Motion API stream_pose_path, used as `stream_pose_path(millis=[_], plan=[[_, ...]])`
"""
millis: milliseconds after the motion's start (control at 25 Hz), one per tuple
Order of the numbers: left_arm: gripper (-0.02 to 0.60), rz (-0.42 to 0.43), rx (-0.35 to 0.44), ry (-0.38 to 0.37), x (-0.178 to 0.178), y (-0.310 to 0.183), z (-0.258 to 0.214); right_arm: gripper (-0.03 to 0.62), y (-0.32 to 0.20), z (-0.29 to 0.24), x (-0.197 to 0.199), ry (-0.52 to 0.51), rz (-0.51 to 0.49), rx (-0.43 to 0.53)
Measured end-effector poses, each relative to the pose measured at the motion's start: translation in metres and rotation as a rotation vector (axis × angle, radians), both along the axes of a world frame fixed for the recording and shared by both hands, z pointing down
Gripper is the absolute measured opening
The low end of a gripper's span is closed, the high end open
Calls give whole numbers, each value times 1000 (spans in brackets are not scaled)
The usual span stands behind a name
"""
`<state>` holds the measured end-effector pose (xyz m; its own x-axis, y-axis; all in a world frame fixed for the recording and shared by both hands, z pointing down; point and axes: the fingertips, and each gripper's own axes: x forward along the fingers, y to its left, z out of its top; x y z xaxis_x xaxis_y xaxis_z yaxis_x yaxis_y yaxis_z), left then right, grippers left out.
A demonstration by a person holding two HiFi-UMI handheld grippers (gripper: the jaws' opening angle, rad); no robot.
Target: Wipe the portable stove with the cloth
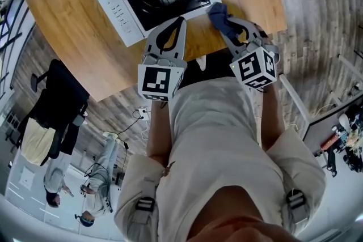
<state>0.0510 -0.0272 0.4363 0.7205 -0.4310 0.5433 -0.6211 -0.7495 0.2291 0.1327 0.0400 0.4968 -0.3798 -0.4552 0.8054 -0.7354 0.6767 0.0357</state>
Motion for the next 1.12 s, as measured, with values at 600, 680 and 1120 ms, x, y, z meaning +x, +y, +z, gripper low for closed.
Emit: stream_pose_path(millis=[600,680,1120], plan=[[20,-54,-19,-12,-21,6,8,110,-34,20,6,5,18,0],[20,-65,-18,-12,-26,7,8,110,-34,20,4,11,10,-2],[20,-127,-21,-12,-60,10,10,110,-32,20,-34,52,-83,-18]])
